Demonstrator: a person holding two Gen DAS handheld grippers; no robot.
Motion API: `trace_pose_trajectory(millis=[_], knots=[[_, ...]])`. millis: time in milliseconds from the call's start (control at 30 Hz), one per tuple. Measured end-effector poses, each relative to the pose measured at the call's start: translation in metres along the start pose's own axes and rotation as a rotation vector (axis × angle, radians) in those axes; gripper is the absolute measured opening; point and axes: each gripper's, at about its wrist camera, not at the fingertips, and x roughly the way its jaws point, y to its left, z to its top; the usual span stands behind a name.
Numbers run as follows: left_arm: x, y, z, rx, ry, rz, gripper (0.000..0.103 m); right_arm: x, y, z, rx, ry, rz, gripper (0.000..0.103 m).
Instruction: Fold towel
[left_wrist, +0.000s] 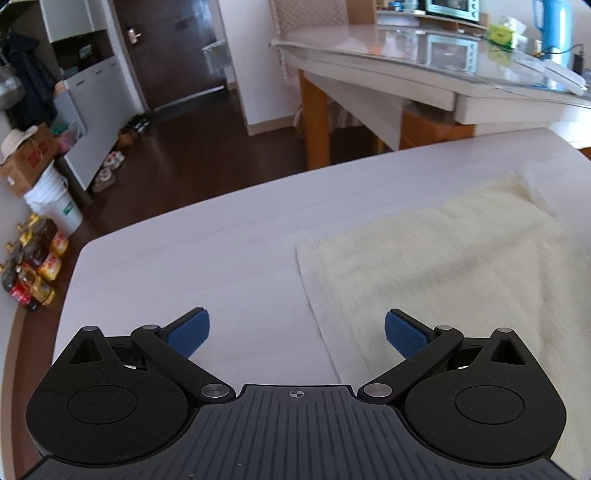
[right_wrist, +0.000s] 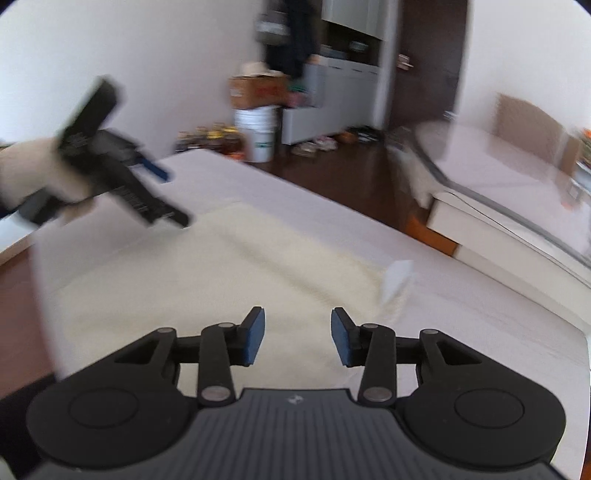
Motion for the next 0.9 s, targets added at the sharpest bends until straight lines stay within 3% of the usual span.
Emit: trace_pose_trajectory(millis=[267, 433, 633, 833, 900], knots=[[-0.047, -0.007, -0.039, 0.077, 0.019, -0.061, 0.103, -0.047, 0.073, -0.040, -0.231, 0.101, -0.044, 0.043], [-0.061, -0.016, -0.057, 0.132, 0.033, -0.081, 0.103, -0.048, 0.093, -0.047, -0.332, 0.142, -0.110, 0.042], [-0.069, -0.023, -0.073, 0.184, 0.048, -0.123, 0.103, -0.029, 0.092, -0.053, -0.443, 0.190, -0.151, 0.037], [-0.074, -0.024, -0.086, 0.231, 0.036, -0.159, 0.103, -0.012, 0.092, -0.051, -0.522, 0.172, -0.171, 0.031], [-0.076, -0.024, -0.089, 0.243, 0.027, -0.173, 0.103, -0.005, 0.091, -0.051, -0.548, 0.172, -0.174, 0.021]])
